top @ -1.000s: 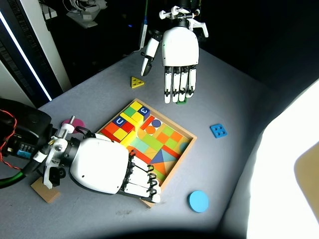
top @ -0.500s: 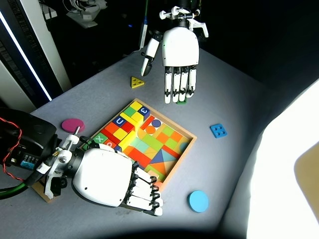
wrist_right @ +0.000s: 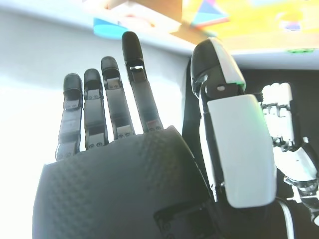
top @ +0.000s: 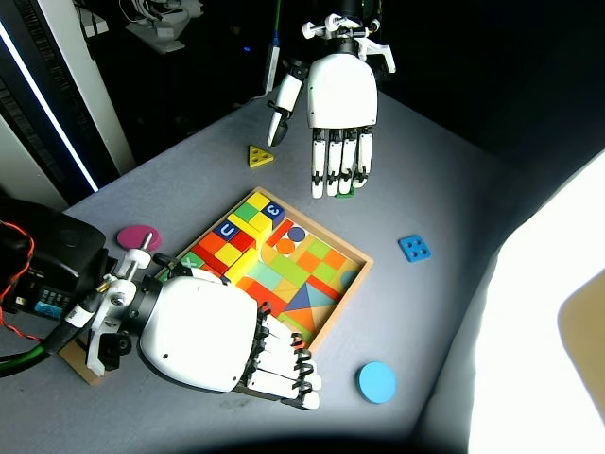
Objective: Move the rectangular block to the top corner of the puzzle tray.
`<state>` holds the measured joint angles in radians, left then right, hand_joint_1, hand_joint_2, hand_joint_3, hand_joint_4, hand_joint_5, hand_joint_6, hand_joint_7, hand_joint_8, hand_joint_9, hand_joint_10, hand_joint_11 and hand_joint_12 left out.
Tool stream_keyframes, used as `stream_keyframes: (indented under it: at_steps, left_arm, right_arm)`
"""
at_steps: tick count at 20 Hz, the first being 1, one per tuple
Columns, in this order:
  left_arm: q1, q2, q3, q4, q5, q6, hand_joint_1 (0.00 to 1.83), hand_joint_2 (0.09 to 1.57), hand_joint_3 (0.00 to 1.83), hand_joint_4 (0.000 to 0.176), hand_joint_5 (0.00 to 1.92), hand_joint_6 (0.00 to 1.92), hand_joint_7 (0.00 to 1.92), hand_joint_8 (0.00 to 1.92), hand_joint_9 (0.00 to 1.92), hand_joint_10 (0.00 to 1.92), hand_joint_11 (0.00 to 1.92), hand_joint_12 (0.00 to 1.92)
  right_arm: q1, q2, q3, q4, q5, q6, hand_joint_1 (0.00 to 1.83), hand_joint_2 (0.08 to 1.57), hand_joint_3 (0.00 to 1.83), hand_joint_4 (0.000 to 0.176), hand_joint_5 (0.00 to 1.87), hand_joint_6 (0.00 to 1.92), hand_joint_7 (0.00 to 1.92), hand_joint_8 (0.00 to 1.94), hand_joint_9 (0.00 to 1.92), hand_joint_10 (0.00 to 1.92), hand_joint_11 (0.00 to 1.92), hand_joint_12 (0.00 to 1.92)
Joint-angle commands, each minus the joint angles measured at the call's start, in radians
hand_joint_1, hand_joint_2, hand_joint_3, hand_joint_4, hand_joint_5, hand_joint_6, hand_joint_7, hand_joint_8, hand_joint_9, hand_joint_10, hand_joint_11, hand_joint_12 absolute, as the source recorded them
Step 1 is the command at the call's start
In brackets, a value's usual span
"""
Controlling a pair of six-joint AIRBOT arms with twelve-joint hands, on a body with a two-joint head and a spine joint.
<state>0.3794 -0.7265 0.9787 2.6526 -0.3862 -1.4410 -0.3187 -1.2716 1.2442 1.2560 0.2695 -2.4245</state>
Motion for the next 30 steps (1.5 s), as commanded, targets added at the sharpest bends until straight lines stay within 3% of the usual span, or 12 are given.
stream_keyframes:
  at_steps: [1,5,7,10,13,14,16,20,21,28,30]
  left_arm:
    - [-0.004,-0.003,0.006,-0.010,0.069,-0.003,0.00,1.22,0.00,0.000,0.39,0.00,0.47,0.00,0.48,0.00,0.04,1.01]
    - [-0.004,-0.003,0.007,-0.010,0.066,-0.004,0.00,1.22,0.00,0.000,0.38,0.00,0.45,0.00,0.47,0.00,0.03,1.01]
    - [-0.004,-0.003,0.007,-0.010,0.065,-0.004,0.00,1.22,0.00,0.000,0.39,0.00,0.47,0.00,0.48,0.00,0.06,0.99]
    - [-0.004,-0.003,0.008,-0.010,0.064,-0.004,0.00,1.22,0.00,0.000,0.39,0.00,0.48,0.00,0.48,0.00,0.05,0.98]
    - [-0.004,-0.003,0.008,-0.010,0.063,-0.004,0.00,1.22,0.00,0.000,0.41,0.01,0.50,0.01,0.50,0.01,0.06,0.99]
    - [-0.004,-0.003,0.008,-0.010,0.063,-0.004,0.00,1.22,0.00,0.000,0.41,0.01,0.50,0.01,0.50,0.01,0.07,0.99]
    - [-0.004,-0.004,0.008,-0.010,0.062,-0.005,0.00,1.22,0.00,0.000,0.41,0.00,0.48,0.00,0.49,0.00,0.06,0.99]
    - [-0.004,-0.004,0.007,-0.010,0.062,-0.005,0.00,1.22,0.00,0.000,0.39,0.00,0.49,0.00,0.48,0.00,0.05,0.99]
    - [-0.004,-0.004,0.007,-0.010,0.062,-0.005,0.00,1.22,0.00,0.000,0.38,0.00,0.48,0.00,0.47,0.00,0.04,0.99]
    - [-0.004,-0.004,0.008,-0.010,0.061,-0.005,0.00,1.22,0.00,0.000,0.39,0.00,0.48,0.00,0.47,0.00,0.01,1.04]
    - [-0.004,-0.005,0.008,-0.010,0.061,-0.005,0.00,1.22,0.00,0.000,0.40,0.01,0.48,0.01,0.48,0.01,0.01,1.04]
  right_arm:
    - [0.011,0.008,-0.007,-0.023,0.041,-0.006,0.21,1.25,0.00,0.000,0.38,0.61,0.26,0.00,0.12,0.09,0.00,0.43]
    - [0.008,0.024,-0.046,-0.023,0.039,-0.014,0.20,1.25,0.00,0.000,0.38,0.61,0.28,0.00,0.13,0.09,0.00,0.55]
    - [0.006,0.025,-0.053,-0.023,0.040,-0.014,0.21,1.25,0.00,0.000,0.38,0.61,0.28,0.01,0.13,0.09,0.00,0.45]
    - [-0.001,0.025,-0.059,-0.023,0.041,-0.014,0.22,1.24,0.00,0.000,0.38,0.61,0.28,0.00,0.13,0.10,0.00,0.50]
    - [-0.016,0.026,-0.066,-0.023,0.047,-0.013,0.21,1.25,0.00,0.000,0.38,0.62,0.27,0.01,0.11,0.09,0.00,0.27]
    - [-0.022,0.026,-0.066,-0.023,0.047,-0.014,0.22,1.25,0.00,0.000,0.39,0.61,0.28,0.01,0.12,0.09,0.00,0.35]
    - [-0.030,0.028,-0.068,-0.023,0.047,-0.013,0.22,1.26,0.00,0.000,0.37,0.61,0.26,0.00,0.10,0.08,0.00,0.29]
    - [-0.037,0.030,-0.073,-0.023,0.049,-0.013,0.23,1.25,0.00,0.000,0.41,0.61,0.29,0.01,0.12,0.09,0.00,0.47]
    - [-0.037,0.030,-0.073,-0.023,0.052,-0.014,0.23,1.25,0.00,0.000,0.41,0.60,0.29,0.00,0.11,0.09,0.00,0.41]
    - [-0.046,0.017,-0.030,-0.024,0.052,-0.013,0.24,1.24,0.00,0.000,0.43,0.58,0.28,0.00,0.13,0.10,0.00,0.55]
    - [-0.045,0.005,0.000,-0.024,0.049,-0.011,0.25,1.25,0.00,0.000,0.43,0.58,0.28,0.00,0.11,0.09,0.00,0.43]
